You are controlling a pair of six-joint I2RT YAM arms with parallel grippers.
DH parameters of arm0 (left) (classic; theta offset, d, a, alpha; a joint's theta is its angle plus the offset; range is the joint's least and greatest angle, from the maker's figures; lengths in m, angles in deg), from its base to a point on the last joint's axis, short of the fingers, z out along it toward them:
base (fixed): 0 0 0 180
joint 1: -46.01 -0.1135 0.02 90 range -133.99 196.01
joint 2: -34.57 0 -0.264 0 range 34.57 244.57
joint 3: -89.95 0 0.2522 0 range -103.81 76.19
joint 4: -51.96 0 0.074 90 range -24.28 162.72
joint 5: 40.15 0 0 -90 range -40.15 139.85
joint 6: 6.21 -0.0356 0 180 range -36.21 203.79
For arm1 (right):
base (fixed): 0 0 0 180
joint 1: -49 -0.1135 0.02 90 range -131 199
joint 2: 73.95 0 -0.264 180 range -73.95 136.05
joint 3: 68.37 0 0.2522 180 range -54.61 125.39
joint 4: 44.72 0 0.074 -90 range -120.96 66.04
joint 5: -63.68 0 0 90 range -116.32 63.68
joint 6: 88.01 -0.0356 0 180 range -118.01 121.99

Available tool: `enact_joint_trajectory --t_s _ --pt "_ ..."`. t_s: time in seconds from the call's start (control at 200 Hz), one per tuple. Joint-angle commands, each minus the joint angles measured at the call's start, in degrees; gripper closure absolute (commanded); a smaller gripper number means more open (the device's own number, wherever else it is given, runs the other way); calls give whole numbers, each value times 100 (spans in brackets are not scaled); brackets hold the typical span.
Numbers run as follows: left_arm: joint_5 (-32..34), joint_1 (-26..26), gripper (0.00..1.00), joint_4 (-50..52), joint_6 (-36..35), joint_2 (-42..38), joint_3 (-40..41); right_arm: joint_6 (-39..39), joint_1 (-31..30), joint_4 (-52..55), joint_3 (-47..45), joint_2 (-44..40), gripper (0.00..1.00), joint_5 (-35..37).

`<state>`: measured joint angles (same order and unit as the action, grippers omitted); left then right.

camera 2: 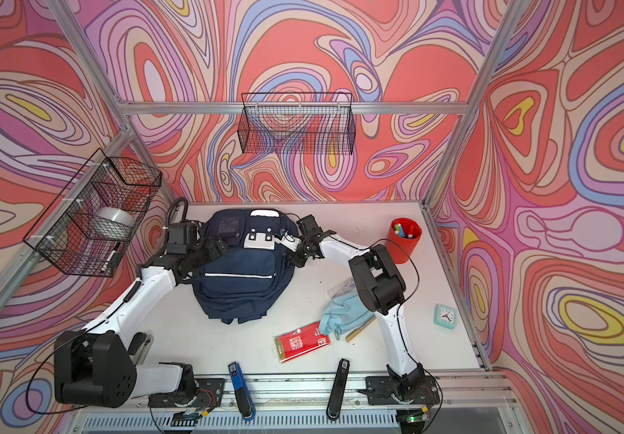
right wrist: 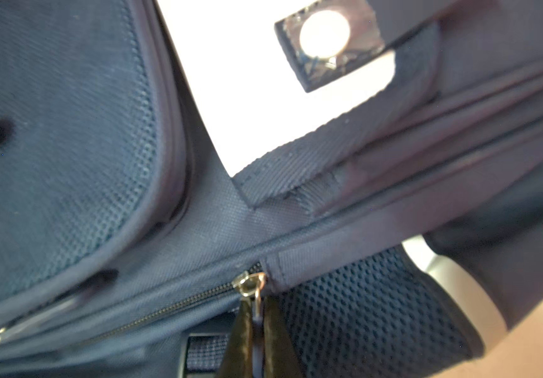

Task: Pack books, pencil case, and school supplies into a backpack
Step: Unzip the student bag at the center of the table.

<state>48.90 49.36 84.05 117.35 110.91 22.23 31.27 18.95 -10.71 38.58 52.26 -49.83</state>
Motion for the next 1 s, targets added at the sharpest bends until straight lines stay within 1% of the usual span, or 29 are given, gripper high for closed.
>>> enact_joint_trajectory --t_s 0.0,0.055,0.105,0.17,0.22,0.265,0.29,0.321,0.366,0.436,0.506,0.566,0.641,0.826,0.997 --pt "478 26 13 152 79 92 281 -102 136 -86 41 -103 100 279" --pt "491 -12 14 -185 244 71 562 -168 224 -121 52 -103 100 126" --pt "416 -19 19 -659 372 128 784 -197 285 -159 55 -86 100 41" --pt "337 -32 23 -739 542 301 823 -172 306 -182 52 -71 100 73" --pt "441 -28 23 -720 630 355 860 -157 306 -138 71 -60 100 59" --pt "468 -34 23 -901 656 343 1001 -144 306 -86 79 -77 100 24" --pt "395 -45 26 -1044 668 332 1080 -155 306 -83 59 -93 100 -22" --pt "248 -57 33 -1284 662 321 1179 -175 306 -117 30 -140 100 -64" --pt "-26 -56 48 -1664 716 303 1377 -204 289 -160 -46 -200 100 -128" --pt "-367 -54 79 -2001 867 325 1524 -192 224 -224 -220 -346 100 -51" --pt "-594 -56 100 -2104 921 404 1538 -19 105 -374 -563 -568 100 167" --pt "-628 -59 100 -2017 942 505 1469 188 -4 -426 -777 -695 100 429" --pt "-569 -55 100 -1838 1039 583 1373 245 -44 -234 -825 -728 100 528" --pt "-303 -55 100 -1793 1475 303 1469 159 -103 214 -1007 -905 100 431" --pt "-127 -61 100 -1698 1665 163 1480 -129 -159 -58 -1625 -1378 100 339"
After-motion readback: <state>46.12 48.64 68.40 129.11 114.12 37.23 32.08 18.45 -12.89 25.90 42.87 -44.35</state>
